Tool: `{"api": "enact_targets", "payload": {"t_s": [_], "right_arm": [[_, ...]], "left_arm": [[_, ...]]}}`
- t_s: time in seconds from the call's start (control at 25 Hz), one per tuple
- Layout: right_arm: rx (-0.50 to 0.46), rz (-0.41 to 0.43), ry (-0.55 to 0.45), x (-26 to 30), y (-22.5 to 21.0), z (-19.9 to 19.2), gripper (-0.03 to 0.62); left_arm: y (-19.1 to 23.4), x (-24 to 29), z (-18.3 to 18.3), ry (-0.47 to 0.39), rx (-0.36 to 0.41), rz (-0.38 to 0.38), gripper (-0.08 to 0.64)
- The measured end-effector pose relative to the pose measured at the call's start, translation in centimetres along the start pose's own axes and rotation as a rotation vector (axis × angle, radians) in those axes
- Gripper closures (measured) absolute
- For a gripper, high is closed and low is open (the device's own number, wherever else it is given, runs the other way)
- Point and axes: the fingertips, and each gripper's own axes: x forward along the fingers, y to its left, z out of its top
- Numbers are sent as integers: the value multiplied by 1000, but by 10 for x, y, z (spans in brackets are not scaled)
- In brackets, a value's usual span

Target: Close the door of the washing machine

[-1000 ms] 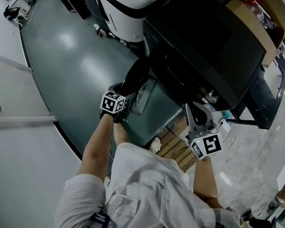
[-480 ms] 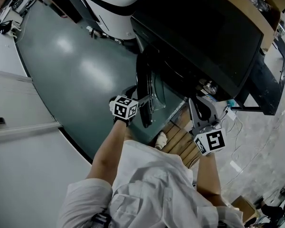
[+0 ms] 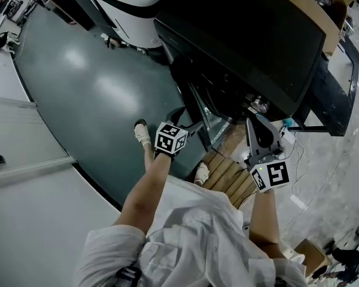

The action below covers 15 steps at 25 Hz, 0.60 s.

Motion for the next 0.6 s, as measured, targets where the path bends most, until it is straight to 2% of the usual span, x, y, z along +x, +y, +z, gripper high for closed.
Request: {"api": "enact_targets", "payload": {"t_s": [0.16,0.4,0.6], "right_arm": [[3,-24,4,-7,-8,-3,560],[3,-48,14,-16,-18,-5,560],[-3,-63,20,-23,-28,-8,560]], "left_arm": [[-11,12,4,-3,5,-9,183],[-42,26,-1,15,49,-62,183],[-56,40,-1,-4,65,-73,181]]}}
